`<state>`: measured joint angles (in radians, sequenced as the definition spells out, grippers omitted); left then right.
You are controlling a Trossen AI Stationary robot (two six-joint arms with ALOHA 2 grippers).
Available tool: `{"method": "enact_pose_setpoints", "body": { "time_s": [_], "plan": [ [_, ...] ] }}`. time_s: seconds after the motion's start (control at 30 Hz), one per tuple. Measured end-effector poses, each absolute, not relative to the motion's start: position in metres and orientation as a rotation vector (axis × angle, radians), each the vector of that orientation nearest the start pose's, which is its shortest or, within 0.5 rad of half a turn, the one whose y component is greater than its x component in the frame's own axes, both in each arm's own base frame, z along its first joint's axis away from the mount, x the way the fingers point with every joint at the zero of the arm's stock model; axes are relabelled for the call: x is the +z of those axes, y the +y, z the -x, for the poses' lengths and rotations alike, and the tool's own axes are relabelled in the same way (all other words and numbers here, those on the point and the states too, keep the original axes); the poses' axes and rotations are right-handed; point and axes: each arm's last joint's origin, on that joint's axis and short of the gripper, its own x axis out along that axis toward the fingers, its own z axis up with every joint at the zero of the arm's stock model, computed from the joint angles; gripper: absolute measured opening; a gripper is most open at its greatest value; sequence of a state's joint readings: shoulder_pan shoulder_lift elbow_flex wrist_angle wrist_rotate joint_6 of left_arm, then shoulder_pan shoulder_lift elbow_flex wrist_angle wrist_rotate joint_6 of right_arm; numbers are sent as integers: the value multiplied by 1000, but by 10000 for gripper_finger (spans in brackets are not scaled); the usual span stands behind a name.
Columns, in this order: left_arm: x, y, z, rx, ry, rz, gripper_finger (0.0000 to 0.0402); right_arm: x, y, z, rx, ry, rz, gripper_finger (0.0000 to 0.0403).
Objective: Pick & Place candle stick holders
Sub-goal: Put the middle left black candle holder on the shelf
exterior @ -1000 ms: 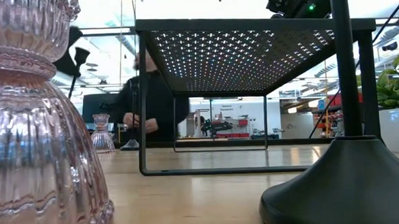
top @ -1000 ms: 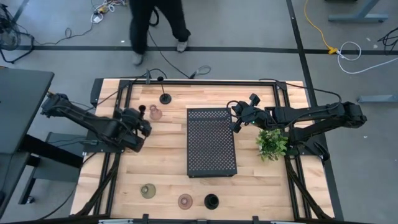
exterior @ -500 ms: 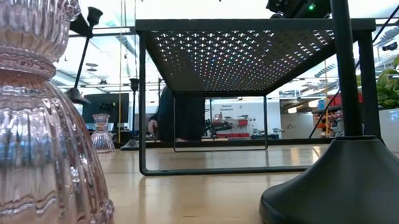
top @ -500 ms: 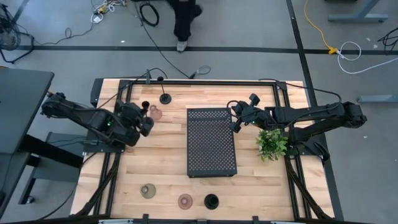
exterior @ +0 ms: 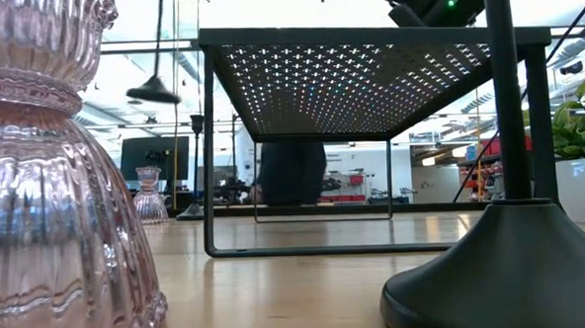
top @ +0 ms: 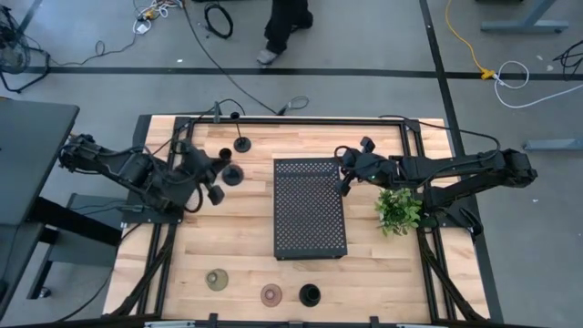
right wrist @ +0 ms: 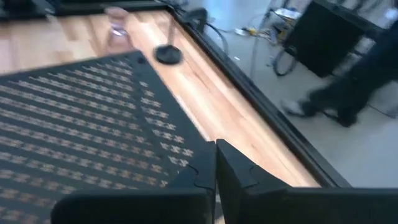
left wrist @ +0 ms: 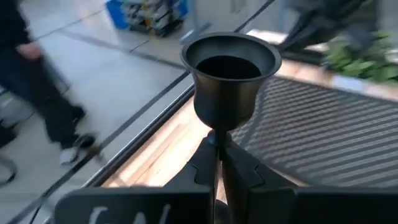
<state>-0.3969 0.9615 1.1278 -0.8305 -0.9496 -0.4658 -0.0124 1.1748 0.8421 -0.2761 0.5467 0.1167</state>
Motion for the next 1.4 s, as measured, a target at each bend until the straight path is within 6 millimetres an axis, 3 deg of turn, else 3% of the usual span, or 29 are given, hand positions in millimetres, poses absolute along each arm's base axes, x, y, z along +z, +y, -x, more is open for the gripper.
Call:
{"method": "enact_pose_setpoints", "body": {
  "time_s": [0.77, 0.93, 1.13, 1.4],
  "plan": [
    [407, -60, -184, 171, 106, -27, 9, 303, -2, -264, 5, 219, -3, 13],
    [403, -61, -194, 179, 120, -46, 9, 311, 3, -265, 101, 138, -6, 13],
    [393, -57, -224, 186, 128, -42, 9, 312, 7, -265, 110, 123, -11, 19],
    [382, -45, -254, 125, 128, -22, 9, 315, 13, -265, 136, 91, 24, 82]
  ]
}}
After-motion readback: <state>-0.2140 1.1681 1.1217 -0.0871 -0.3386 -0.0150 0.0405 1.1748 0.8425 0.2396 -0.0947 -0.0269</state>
